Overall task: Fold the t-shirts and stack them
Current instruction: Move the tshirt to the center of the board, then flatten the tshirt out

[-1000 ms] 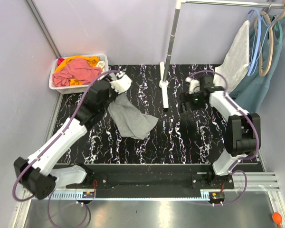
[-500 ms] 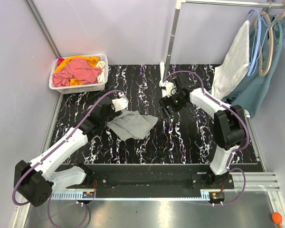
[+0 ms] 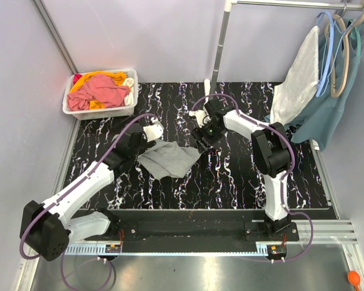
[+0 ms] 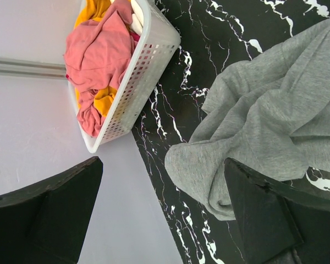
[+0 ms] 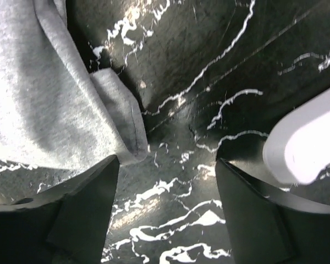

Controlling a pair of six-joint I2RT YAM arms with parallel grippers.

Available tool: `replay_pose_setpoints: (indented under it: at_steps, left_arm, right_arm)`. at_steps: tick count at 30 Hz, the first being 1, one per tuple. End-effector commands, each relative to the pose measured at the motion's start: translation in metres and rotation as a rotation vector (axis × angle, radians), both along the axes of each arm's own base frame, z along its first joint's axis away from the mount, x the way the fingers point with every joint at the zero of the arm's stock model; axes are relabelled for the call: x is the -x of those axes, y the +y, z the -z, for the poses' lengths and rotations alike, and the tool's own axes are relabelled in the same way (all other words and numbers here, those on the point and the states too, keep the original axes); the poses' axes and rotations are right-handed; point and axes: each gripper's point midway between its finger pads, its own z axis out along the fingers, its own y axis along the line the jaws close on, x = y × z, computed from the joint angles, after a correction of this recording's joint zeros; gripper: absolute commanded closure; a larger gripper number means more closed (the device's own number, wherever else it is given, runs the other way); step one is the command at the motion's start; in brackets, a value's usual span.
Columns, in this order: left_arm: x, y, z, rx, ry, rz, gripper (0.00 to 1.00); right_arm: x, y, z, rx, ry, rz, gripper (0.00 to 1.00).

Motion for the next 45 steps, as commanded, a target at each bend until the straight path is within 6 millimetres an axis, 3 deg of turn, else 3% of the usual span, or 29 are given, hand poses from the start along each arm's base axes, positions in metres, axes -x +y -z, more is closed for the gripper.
replay_pose_setpoints:
  at_steps: [1, 7, 10, 13, 14, 15, 23, 28, 30, 33, 35, 36, 38, 45]
  left_arm:
    - [-0.009, -0.002, -0.001, 0.037, -0.032, 0.008, 0.01]
    - [-0.011, 0.01, 0.013, 0.052, 0.0, -0.002, 0.01]
    - [-0.01, 0.019, 0.023, 0.041, 0.03, -0.008, 0.01]
    - [-0.007, 0.025, 0.034, 0.032, 0.07, -0.001, 0.01]
    - [-0.006, 0.029, 0.036, 0.034, 0.077, -0.004, 0.01]
    - [-0.006, 0.031, 0.037, 0.031, 0.082, -0.002, 0.01]
    - [-0.021, 0.066, 0.042, 0.046, 0.106, -0.034, 0.01]
    - [-0.036, 0.071, 0.049, 0.11, 0.177, -0.025, 0.01]
    - [-0.038, 0.066, 0.054, 0.148, 0.225, -0.001, 0.09]
    - [-0.039, 0.061, 0.052, 0.179, 0.232, 0.011, 0.41]
    - [-0.037, 0.059, 0.047, 0.199, 0.22, 0.009, 0.55]
    - [-0.035, 0.054, 0.04, 0.221, 0.203, 0.033, 0.76]
    - [-0.034, 0.054, 0.035, 0.244, 0.183, 0.022, 1.0]
    - [-0.033, 0.054, 0.03, 0.251, 0.168, 0.023, 1.0]
  right_arm:
    - [-0.009, 0.015, -0.007, -0.02, -0.028, -0.043, 0.25]
    - [-0.006, 0.033, 0.005, -0.021, -0.003, -0.075, 0.27]
    - [-0.001, 0.041, 0.009, -0.01, -0.003, -0.097, 0.36]
    - [0.001, 0.048, 0.012, -0.005, 0.001, -0.111, 0.65]
    - [0.001, 0.049, 0.011, -0.004, -0.001, -0.111, 0.79]
    - [0.0, 0.05, 0.011, -0.001, -0.001, -0.106, 1.0]
    - [-0.005, 0.035, -0.01, 0.054, -0.084, -0.086, 1.0]
    - [0.0, 0.025, -0.017, 0.075, -0.096, -0.079, 1.0]
    - [0.002, 0.021, -0.016, 0.093, -0.098, -0.077, 1.0]
    - [0.004, 0.014, -0.012, 0.123, -0.101, -0.074, 1.0]
    - [0.005, 0.009, -0.009, 0.149, -0.107, -0.079, 1.0]
    - [0.005, 0.007, -0.009, 0.156, -0.109, -0.079, 1.0]
    - [0.005, 0.003, -0.008, 0.174, -0.117, -0.081, 1.0]
    - [0.001, 0.0, -0.023, 0.179, -0.161, -0.066, 1.0]
